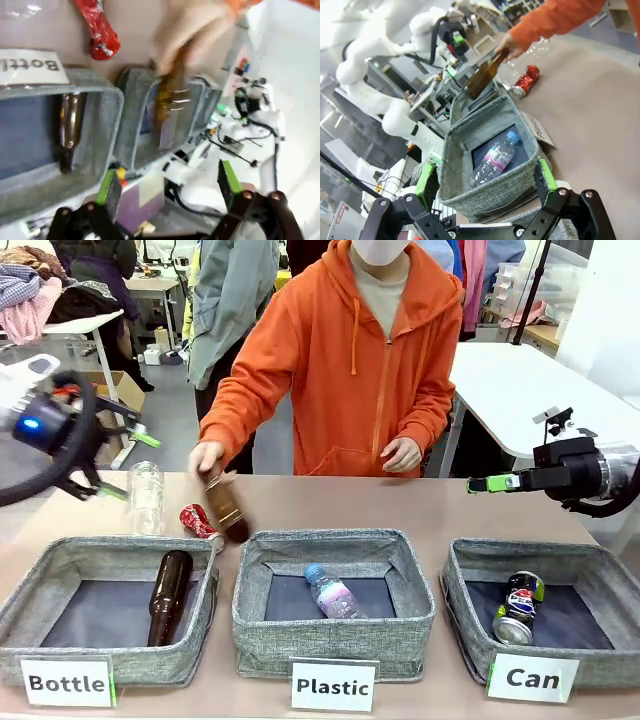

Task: Sort the can waste into the basket.
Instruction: Pick up the can waste from the table and place it in the right Fabric basket.

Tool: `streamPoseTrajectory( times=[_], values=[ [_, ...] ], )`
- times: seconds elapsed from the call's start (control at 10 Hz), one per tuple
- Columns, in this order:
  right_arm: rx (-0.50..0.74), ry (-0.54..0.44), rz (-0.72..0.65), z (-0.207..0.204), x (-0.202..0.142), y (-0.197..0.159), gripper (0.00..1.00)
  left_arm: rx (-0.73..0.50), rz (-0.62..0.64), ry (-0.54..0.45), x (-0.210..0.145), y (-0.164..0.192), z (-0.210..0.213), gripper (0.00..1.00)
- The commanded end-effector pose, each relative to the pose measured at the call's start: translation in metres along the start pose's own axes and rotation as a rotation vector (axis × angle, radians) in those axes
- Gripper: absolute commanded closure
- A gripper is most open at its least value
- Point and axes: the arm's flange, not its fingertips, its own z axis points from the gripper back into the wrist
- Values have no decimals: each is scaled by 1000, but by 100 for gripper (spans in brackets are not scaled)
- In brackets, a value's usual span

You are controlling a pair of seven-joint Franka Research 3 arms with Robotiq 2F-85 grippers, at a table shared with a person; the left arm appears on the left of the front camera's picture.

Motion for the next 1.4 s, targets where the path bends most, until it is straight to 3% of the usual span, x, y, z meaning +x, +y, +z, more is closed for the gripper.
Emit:
streamPoseTrajectory(
  times=[0.0, 0.1, 0.2, 0.4, 0.6, 0.9, 1.3],
  values=[
    [-14, 12, 10, 0, 1, 2, 0, -232, -46, 50, -37, 23, 135, 0],
    [-14, 12, 10, 0, 1, 2, 0, -343, -66, 31, -67, 57, 188, 0],
    [-14, 12, 10, 0, 1, 2, 0, -385, -63, 57, -90, 92, 216, 0],
    [-14, 12, 10, 0, 1, 2, 0, -445, -21, 38, -110, 137, 230, 0],
    [-14, 12, 10, 0, 1, 2, 0, -467, -27, 43, -118, 155, 224, 0],
    [-14, 12, 10, 0, 1, 2, 0, -390, 2, 48, -109, 133, 216, 0],
    [-14, 12, 10, 0, 1, 2, 0, -64, 70, 94, -61, 60, 131, 0]
  ],
)
